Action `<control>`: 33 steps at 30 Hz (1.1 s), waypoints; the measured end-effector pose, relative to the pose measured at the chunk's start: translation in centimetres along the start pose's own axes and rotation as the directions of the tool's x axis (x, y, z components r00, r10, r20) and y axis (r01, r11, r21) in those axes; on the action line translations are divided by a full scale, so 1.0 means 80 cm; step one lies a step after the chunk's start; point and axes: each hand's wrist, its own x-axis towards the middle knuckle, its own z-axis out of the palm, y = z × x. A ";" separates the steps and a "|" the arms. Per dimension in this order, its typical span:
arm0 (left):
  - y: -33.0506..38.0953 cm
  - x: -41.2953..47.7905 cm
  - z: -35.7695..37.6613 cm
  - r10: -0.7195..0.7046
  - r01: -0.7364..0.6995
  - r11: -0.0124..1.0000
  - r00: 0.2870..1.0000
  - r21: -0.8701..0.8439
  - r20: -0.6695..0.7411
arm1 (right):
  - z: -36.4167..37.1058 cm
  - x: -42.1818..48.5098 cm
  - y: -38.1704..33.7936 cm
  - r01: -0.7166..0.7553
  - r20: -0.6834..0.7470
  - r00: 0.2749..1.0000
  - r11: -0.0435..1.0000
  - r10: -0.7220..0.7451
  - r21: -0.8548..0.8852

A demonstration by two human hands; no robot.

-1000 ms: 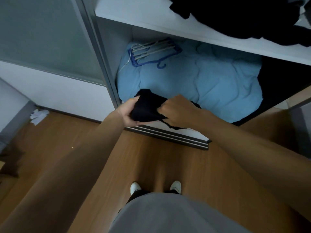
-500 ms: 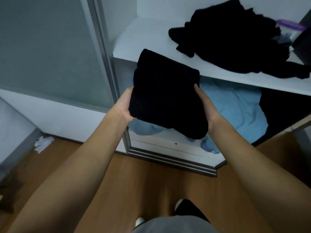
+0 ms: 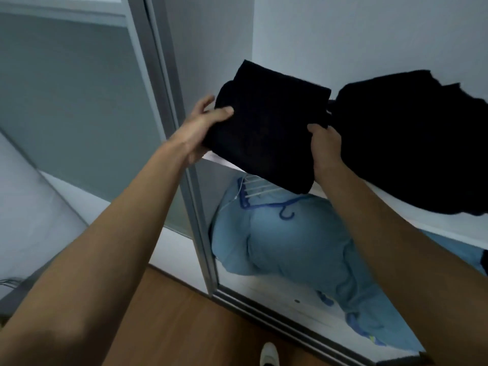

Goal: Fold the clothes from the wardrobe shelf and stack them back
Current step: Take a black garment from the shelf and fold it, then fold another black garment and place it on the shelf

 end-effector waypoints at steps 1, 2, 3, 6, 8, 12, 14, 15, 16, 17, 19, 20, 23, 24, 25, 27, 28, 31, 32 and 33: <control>-0.009 0.018 0.007 0.028 -0.011 0.988 0.994 0.152 -0.110 | 0.009 0.024 0.007 -0.063 0.022 0.998 0.995 0.065 -0.078; -0.022 0.037 0.012 0.048 0.020 0.944 0.979 0.329 -0.197 | 0.017 0.049 0.016 -0.119 0.056 0.990 0.972 0.132 -0.202; -0.039 0.051 0.015 0.067 0.070 0.858 0.967 0.509 -0.246 | 0.023 0.065 0.027 -0.134 0.085 0.981 0.923 0.175 -0.360; -0.082 0.085 0.016 0.272 0.045 0.495 0.940 0.868 -0.204 | 0.046 0.107 0.057 -0.005 0.093 0.992 0.754 0.087 -0.657; -0.094 0.101 0.014 0.399 -0.048 0.250 0.915 0.967 -0.058 | 0.065 0.123 0.071 0.034 0.039 0.999 0.758 -0.012 -0.651; -0.084 0.141 0.003 0.422 -0.038 -0.076 0.904 0.996 0.067 | 0.112 0.148 0.083 0.015 -0.077 0.995 0.861 -0.062 -0.508; -0.083 0.159 -0.003 0.313 0.006 -0.118 0.949 0.993 0.032 | 0.133 0.158 0.083 0.015 -0.089 0.994 0.887 -0.063 -0.461; -0.085 0.167 -0.005 0.243 0.021 -0.131 0.970 0.991 0.011 | 0.140 0.162 0.083 0.016 -0.084 0.995 0.884 -0.062 -0.467; -0.088 0.176 -0.006 0.183 0.031 -0.152 0.983 0.988 -0.002 | 0.144 0.167 0.084 0.019 -0.067 0.996 0.871 -0.059 -0.491; -0.090 0.185 -0.008 0.142 0.033 -0.177 0.990 0.984 -0.008 | 0.145 0.172 0.083 0.026 -0.031 0.998 0.852 -0.050 -0.524; -0.088 0.198 -0.015 0.091 0.032 -0.203 0.996 0.979 -0.014 | 0.134 0.180 0.075 0.071 0.105 0.994 0.792 -0.009 -0.607; -0.084 0.204 -0.018 0.076 0.038 -0.193 0.997 0.980 -0.024 | 0.123 0.183 0.068 0.121 0.199 0.980 0.753 0.014 -0.647; -0.076 0.223 -0.002 0.094 0.056 -0.085 0.994 0.995 -0.048 | 0.072 0.184 0.037 0.358 0.371 0.920 0.652 -0.126 -0.668; -0.075 0.228 0.013 0.138 0.028 -0.028 0.990 0.999 -0.024 | 0.051 0.182 0.023 0.435 0.378 0.897 0.614 -0.230 -0.659; -0.076 0.231 0.033 0.197 -0.035 0.031 0.980 0.999 0.028 | 0.028 0.180 0.010 0.497 0.368 0.868 0.560 -0.335 -0.663; -0.077 0.237 0.083 0.273 -0.222 0.158 0.946 0.962 0.173 | -0.031 0.184 -0.014 0.527 0.318 0.811 0.376 -0.491 -0.762; -0.078 0.241 0.110 0.260 -0.307 0.247 0.935 0.919 0.242 | -0.064 0.187 -0.025 0.461 0.283 0.811 0.261 -0.513 -0.848; -0.085 0.250 0.190 0.115 -0.408 0.466 0.908 0.785 0.404 | -0.158 0.186 -0.046 0.076 0.054 0.965 0.076 -0.258 -0.994; -0.088 0.252 0.213 0.062 -0.405 0.503 0.898 0.763 0.436 | -0.180 0.180 -0.045 -0.007 -0.017 0.992 0.077 -0.126 -0.997; -0.094 0.254 0.232 0.010 -0.397 0.527 0.887 0.752 0.461 | -0.196 0.173 -0.041 -0.047 -0.052 0.998 0.094 -0.043 -0.994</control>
